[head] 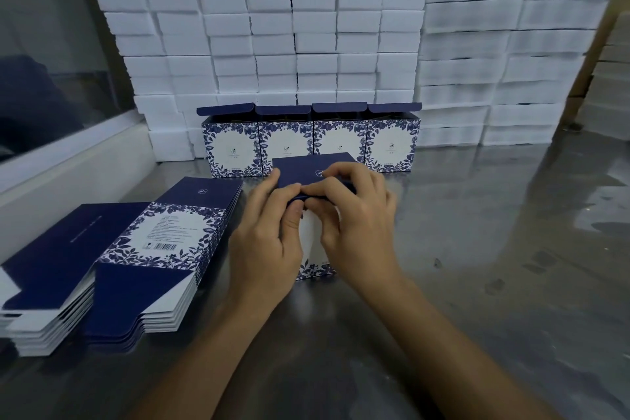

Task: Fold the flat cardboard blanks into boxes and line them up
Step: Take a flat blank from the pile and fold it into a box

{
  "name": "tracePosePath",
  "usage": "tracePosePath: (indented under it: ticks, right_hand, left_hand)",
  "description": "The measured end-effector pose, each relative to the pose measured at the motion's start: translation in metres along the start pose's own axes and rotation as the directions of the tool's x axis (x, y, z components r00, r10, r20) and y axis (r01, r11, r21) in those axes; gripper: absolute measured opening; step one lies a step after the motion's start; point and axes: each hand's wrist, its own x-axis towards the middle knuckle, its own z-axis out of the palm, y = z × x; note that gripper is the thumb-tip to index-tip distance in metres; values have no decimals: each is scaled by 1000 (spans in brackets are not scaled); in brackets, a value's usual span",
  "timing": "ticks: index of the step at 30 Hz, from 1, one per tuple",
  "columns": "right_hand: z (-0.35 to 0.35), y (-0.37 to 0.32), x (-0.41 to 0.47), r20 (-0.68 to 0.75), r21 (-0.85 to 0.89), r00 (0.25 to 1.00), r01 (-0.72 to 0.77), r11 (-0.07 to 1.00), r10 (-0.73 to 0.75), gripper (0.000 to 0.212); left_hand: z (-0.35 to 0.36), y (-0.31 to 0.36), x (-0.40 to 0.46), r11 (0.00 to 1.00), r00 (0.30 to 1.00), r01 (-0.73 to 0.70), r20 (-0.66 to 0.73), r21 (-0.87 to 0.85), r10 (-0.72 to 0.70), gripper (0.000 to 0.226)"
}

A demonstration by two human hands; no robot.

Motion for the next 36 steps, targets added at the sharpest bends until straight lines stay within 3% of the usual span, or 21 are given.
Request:
tracePosePath:
  ticks: [5,10,28,30,33,36]
  right_hand:
    - [0,11,-3,-32,34,999,35,999,-34,19]
    - [-1,22,-4,-23,188,999,-40,981,45,18]
    - [-7,32,2,-18,309,990,-129,942,142,8]
    - [-7,30,1,-74,236,993,-71,969,90,8]
    - [-5,25,-1,-178,-107,979,86,991,-104,16]
    - [0,15,-4,-131,-142,966,203,969,-222,28]
  left_hand:
    - [2,-4,1,1000,1000,5,-3,-14,-5,30]
    - [1,-5,3,998,999,43,12,-48,-43,31]
    - [3,-18,5,997,999,36,0,-71,-36,31]
    - [3,-17,4,997,999,35,-6,-69,-36,32]
    - [3,-13,2,999,1000,20,-1,-47,-20,36]
    - [5,-9,-3,999,998,-1,67,-45,4,45]
